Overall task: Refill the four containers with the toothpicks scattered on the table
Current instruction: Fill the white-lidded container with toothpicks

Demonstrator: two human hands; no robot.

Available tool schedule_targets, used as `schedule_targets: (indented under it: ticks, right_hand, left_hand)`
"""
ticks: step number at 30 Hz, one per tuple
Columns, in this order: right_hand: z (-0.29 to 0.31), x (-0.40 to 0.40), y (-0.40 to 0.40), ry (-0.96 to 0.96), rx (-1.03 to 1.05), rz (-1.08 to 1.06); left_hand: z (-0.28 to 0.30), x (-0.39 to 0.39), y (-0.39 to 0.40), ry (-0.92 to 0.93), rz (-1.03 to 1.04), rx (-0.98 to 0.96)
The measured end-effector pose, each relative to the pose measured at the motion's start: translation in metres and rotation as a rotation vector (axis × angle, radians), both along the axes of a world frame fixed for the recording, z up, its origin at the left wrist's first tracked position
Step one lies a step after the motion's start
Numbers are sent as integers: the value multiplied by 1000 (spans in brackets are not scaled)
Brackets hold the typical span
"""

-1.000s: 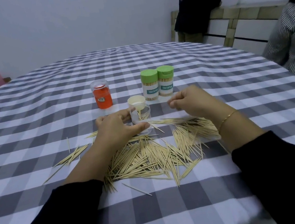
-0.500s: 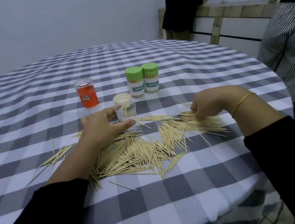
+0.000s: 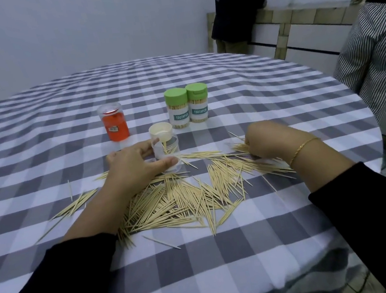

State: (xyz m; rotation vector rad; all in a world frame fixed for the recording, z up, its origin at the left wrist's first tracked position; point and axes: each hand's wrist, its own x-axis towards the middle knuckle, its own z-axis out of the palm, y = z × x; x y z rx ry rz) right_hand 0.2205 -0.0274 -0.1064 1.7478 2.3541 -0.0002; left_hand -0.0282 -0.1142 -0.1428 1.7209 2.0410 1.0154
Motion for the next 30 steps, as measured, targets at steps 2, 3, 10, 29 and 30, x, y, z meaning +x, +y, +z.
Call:
schedule_targets:
  ticks: [2,3,10,29,30]
  right_hand:
    - [-2,-4,1,9,31,-21]
    - [-3,-6,1,11,40,-29]
    - [5,-20,5,132,15,1]
    - [-4,-75,5,1583,-243,42]
    - [-6,-77,5,1597,-221,54]
  left_hand:
    - [-2,-2,1,-5,-2,-4]
    - [-3,-3,2,-12,-5,-7]
    - [1,2,0,-19,-3,-32]
    - [4,6,0,41,15,-36]
    - [3,6,0,40,11,-31]
